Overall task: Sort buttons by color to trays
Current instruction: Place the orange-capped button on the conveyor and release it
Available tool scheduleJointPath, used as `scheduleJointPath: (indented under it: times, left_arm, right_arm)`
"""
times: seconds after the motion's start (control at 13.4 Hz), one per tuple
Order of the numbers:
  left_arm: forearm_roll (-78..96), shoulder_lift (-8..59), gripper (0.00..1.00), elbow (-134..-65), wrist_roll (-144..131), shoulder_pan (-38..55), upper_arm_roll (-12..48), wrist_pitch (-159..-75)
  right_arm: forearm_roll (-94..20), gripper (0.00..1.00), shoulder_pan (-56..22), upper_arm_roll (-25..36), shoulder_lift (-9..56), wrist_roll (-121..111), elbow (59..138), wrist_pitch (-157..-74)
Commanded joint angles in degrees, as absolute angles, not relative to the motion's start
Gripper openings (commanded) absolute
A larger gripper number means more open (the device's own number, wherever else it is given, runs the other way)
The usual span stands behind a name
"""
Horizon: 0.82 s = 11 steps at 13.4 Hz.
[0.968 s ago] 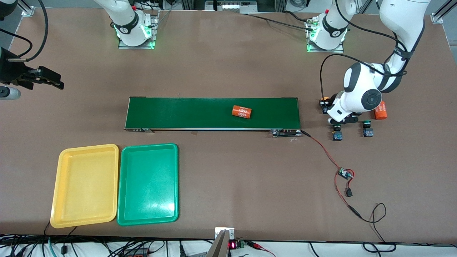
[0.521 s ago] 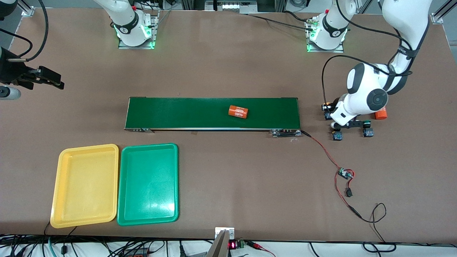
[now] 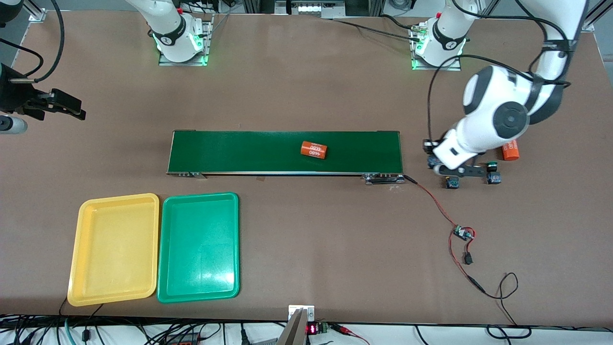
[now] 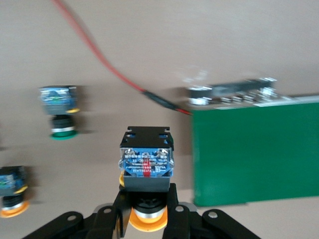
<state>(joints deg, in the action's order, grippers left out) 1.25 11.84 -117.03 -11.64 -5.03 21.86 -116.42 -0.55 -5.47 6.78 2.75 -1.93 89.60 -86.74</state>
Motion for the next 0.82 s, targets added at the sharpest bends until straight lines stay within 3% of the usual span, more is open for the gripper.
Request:
scheduleJointPath:
  times: [0.0,0.37,0.74]
  left_arm:
    - [1.85,14.67,0.15,-116.37,-12.74,-1.60,22.94,-117.15]
    - [2.02,19.33,0.15,-116.37,-13.62,1.40,22.94,-124.18]
    - [2.46,19.95,0.15,-116.72,-16.69,2.99,23.03,-123.93]
  right_arm:
    - [-0.79,1.00,-5.45,6.59,2.81,-1.76,89.12,-86.40]
    - [-0.79,1.00,-5.27,6.85,1.94,-2.72,88.95,-84.91]
    - [-0.53,1.00,-4.83,7.29,1.14,-2.64,88.86,-81.56]
